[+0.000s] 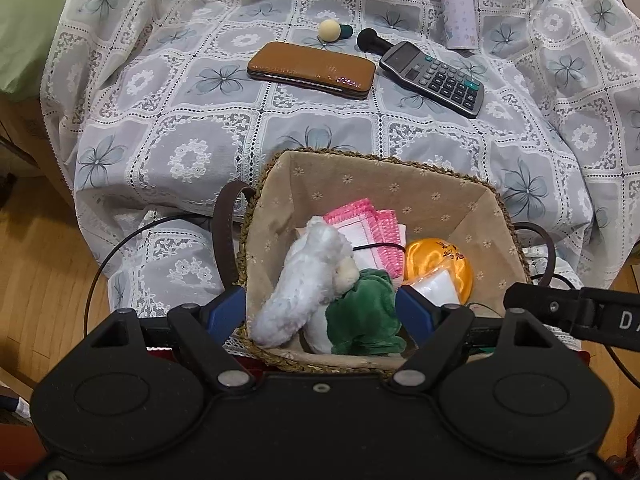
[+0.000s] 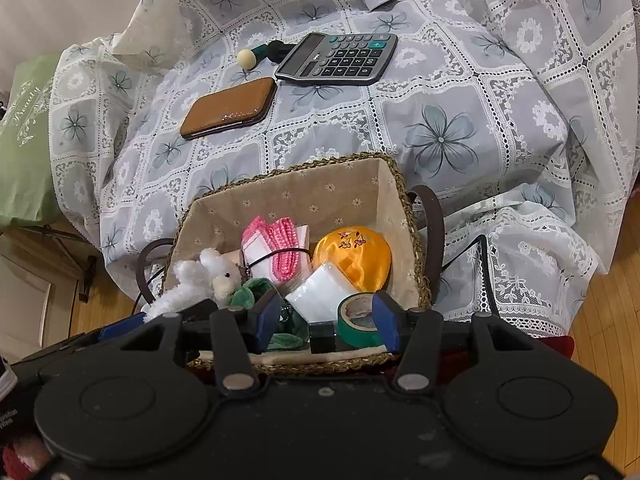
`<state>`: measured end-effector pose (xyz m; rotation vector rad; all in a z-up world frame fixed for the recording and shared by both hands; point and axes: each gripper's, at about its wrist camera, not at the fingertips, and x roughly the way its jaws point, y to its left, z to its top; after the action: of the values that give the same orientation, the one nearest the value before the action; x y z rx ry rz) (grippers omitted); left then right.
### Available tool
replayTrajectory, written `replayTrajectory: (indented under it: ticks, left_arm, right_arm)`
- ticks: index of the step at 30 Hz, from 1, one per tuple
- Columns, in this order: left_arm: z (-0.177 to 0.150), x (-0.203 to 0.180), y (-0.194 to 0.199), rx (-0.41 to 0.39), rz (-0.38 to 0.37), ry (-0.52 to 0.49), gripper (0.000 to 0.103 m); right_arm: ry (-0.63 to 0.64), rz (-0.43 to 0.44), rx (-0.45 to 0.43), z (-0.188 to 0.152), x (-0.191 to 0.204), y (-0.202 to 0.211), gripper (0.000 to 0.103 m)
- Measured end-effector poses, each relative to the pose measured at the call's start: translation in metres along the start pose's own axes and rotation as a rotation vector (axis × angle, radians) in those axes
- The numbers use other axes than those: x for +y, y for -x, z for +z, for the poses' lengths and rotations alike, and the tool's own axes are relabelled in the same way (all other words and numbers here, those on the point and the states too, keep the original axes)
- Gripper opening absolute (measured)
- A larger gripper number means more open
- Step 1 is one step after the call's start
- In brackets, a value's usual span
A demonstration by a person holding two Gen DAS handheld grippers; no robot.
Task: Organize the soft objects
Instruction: 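Release the bunny with the left tool while the right tool drops the green tape roll, then move both tools back toward the sponge stick and black microphone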
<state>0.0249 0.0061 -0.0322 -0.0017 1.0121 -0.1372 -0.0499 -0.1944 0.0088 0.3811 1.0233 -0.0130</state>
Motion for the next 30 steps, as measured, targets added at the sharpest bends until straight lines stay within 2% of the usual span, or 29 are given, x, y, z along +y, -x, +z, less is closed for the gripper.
replayTrajectory:
  ticks: [8, 18, 30]
  left_arm:
    - [0.004, -0.002, -0.002, -0.007, 0.024, -0.028, 0.078]
    - [0.019, -0.002, -0.013, 0.022, 0.034, -0.045, 0.078]
    - [0.06, 0.002, -0.022, 0.034, 0.019, -0.046, 0.082]
  right_arm:
    - [0.033, -0.012, 0.005, 0.005, 0.002, -0.005, 0.053]
    - [0.034, -0.009, 0.048, 0.024, 0.005, -0.021, 0.054]
    - [0.014, -0.029, 0.097, 0.062, 0.002, -0.047, 0.054]
